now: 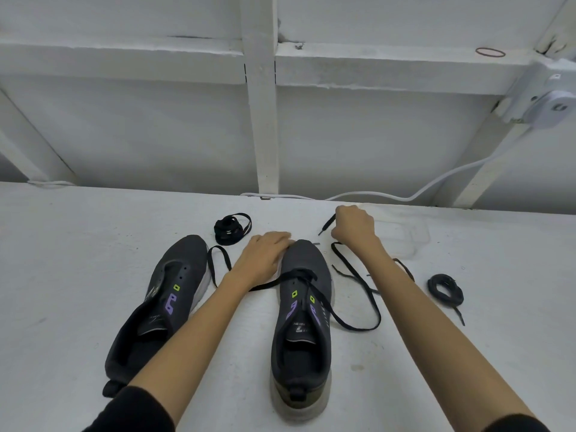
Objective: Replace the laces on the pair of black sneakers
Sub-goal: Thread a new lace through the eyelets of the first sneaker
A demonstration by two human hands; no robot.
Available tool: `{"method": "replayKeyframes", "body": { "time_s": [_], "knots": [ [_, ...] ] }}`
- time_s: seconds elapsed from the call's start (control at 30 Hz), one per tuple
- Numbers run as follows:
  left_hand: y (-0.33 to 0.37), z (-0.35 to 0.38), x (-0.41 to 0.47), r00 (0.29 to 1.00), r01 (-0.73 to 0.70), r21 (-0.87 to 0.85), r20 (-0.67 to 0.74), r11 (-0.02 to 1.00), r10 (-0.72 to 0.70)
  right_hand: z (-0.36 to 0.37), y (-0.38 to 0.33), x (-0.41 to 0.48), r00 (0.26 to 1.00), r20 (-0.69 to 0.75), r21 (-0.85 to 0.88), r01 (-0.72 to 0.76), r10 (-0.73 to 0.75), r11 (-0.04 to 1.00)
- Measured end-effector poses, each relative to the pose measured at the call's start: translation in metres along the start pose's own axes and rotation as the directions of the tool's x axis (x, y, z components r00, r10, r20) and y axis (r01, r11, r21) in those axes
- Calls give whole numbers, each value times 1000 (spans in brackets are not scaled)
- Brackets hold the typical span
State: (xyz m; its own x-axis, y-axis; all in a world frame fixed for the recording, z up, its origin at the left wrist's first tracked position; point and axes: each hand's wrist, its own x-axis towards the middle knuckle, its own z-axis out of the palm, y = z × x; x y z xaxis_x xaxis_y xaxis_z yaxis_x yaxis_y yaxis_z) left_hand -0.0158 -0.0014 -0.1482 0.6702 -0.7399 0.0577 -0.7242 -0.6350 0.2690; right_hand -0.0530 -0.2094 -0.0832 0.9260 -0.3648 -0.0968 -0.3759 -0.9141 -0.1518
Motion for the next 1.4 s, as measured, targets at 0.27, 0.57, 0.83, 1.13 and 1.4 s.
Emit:
{"method": "replayKeyframes", "body": {
  "time_s": [0.27, 0.57, 0.83, 1.13, 1.4],
  "knots": [
    [9, -2, 2, 974, 173, 53, -160, 983, -163, 41, 3, 9, 961, -56, -199, 257, -272, 946],
    [4, -3, 3, 953, 275, -67, -113, 959, -281, 30, -5, -5, 956, -205, 196, 248, -208, 949],
    [38, -56, -55, 889, 237, -892, 40, 384, -456, -20, 14, -112, 750, 352, 783, 92, -560, 615],
    [47, -38, -84, 883, 223, -914, 42, 339, -467, 23, 29, -125, 988, -80, 803, 143, -134, 578],
    [58, -25, -87, 897, 211, -861, -18, 463, -442, 29, 21, -137, 958, -106, 625, 273, -267, 731]
  ]
}}
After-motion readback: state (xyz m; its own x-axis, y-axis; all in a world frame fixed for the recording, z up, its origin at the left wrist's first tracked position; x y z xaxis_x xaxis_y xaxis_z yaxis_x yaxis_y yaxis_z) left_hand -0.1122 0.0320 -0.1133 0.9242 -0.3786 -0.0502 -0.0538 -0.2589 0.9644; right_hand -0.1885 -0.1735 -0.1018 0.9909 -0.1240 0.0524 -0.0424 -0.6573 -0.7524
